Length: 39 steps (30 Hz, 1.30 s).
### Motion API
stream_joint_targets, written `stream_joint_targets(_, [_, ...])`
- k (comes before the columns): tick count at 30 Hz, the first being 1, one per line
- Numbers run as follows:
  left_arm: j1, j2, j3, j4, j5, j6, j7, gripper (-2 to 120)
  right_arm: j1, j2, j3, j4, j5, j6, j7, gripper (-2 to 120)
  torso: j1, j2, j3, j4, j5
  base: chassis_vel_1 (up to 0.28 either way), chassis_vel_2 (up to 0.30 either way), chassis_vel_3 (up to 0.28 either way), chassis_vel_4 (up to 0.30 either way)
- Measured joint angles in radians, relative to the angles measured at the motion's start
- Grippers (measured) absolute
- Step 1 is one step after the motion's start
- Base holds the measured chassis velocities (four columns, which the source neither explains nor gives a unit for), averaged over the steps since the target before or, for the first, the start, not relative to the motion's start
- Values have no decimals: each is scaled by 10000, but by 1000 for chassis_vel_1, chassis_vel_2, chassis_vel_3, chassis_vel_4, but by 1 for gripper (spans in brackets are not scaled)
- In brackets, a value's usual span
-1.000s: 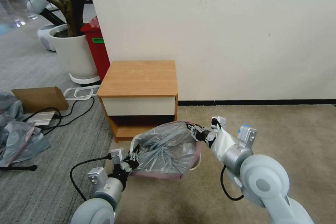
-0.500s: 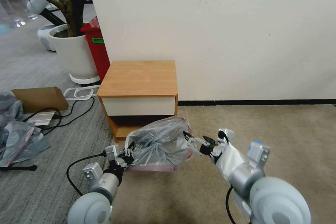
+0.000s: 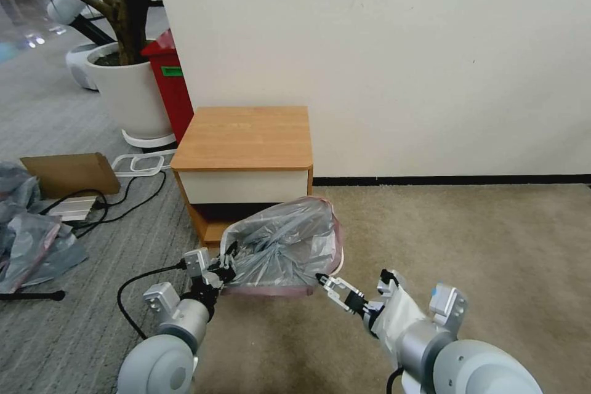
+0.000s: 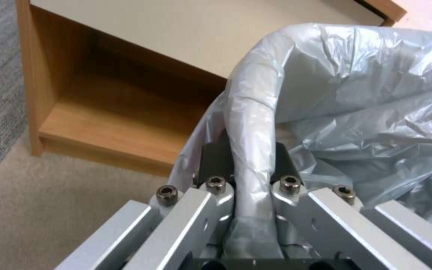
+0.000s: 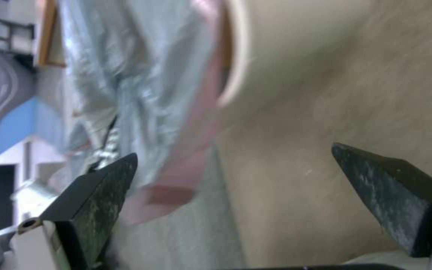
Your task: Pick up the garbage bag from the table and place it over the trash can.
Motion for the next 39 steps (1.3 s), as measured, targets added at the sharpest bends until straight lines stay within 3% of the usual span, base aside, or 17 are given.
stream_joint_targets(3, [7,28,-6,-5,1,0,165,3,379,-74,238,-6,1012,-303,28,98,0,0,0,0,0,0,0,0,0])
stream_joint_targets(11, [29,67,-45,-55,-17,8,300,3,691,-205,384,-39,1711,-747,-133,95,0,0,0,0,0,0,0,0,0])
stream_joint_targets(15, [80,74,-76,-58,-21,12,391,3,698,-203,371,-291,1801,-860,-244,76,0,0,0,0,0,0,0,0,0])
stream_joint_targets(21, [67,87,-77,-58,-30,13,427,3,648,-197,358,-314,1795,-862,-260,59,0,0,0,-1,0,0,0,0,0])
stream_joint_targets(24, [42,95,-78,-24,-39,14,431,3,585,-211,320,-229,1733,-862,-262,43,0,0,0,0,0,0,0,0,0])
stream_joint_targets(26, [39,95,-76,-9,-45,15,431,3,563,-215,304,-209,1714,-861,-261,41,0,-1,0,0,0,0,0,0,0])
stream_joint_targets(28, [37,95,-71,14,-52,18,437,3,529,-214,284,-187,1699,-871,-261,29,0,0,0,0,0,0,0,0,0])
stream_joint_targets(32, [38,92,-62,16,-53,19,444,3,532,-182,269,-218,1683,-871,-261,19,0,-1,0,0,0,0,0,0,0])
stream_joint_targets(35, [22,102,-58,36,-76,20,451,3,541,-162,252,-244,1655,-871,-260,4,0,-1,0,0,0,0,0,0,0])
stream_joint_targets(39, [-29,137,-74,93,-186,35,452,3,490,-205,248,-209,1618,-870,-248,0,0,-1,0,0,0,0,0,0,0])
